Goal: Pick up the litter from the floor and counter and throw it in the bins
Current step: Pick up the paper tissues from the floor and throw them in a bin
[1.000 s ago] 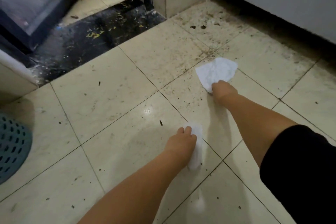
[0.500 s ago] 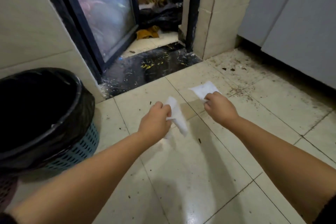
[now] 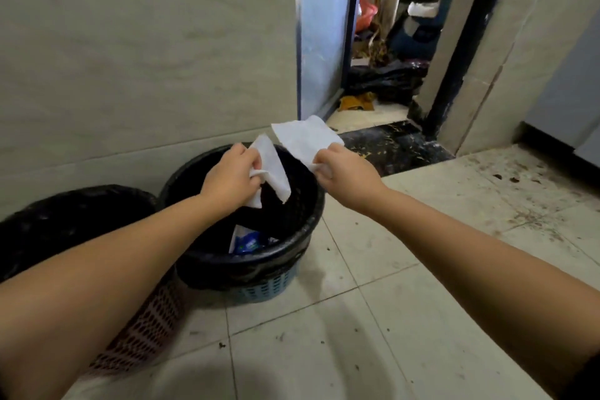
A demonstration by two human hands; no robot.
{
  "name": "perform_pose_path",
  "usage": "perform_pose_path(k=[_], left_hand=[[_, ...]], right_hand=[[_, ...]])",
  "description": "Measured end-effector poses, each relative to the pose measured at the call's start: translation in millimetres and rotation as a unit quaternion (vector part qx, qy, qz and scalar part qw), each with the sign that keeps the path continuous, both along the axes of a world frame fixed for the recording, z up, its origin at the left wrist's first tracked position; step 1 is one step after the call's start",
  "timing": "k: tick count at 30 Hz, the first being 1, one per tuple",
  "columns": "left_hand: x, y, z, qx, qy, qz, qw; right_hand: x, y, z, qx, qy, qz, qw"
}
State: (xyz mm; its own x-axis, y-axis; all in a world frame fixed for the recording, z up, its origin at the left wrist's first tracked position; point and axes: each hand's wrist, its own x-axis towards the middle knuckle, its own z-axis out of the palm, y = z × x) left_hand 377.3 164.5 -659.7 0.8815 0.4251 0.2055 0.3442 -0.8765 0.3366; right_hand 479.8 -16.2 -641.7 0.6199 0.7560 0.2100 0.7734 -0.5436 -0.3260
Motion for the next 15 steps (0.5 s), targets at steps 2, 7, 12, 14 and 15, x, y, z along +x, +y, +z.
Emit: perform_pose_path(k=[2,7,12,14,15], left_hand=[[-12,27,-10,-0.010,0.011,0.012,1.000],[-15,63,-49,-0.017,0.149,-0.018,0.988],[5,68,-79,0.030,0.355,-0.093,0.930],[9,60,-82,0.023,0.436,-0.102,0.894],[11,58,-85,0.019,0.469,-0.111,0.876]], right_hand=[[-14,32,-5,-0.048,-0.012,0.023,0.999],[-32,102,-43,-0.270,0.083,0.071,0.957],[-24,144,-98,-0.396,0.224,0.032,0.890],[-19,142,-116,-0.415,0.238,0.036,0.877],[-15,146,-131,-0.441,0.215,0.061,0.869]])
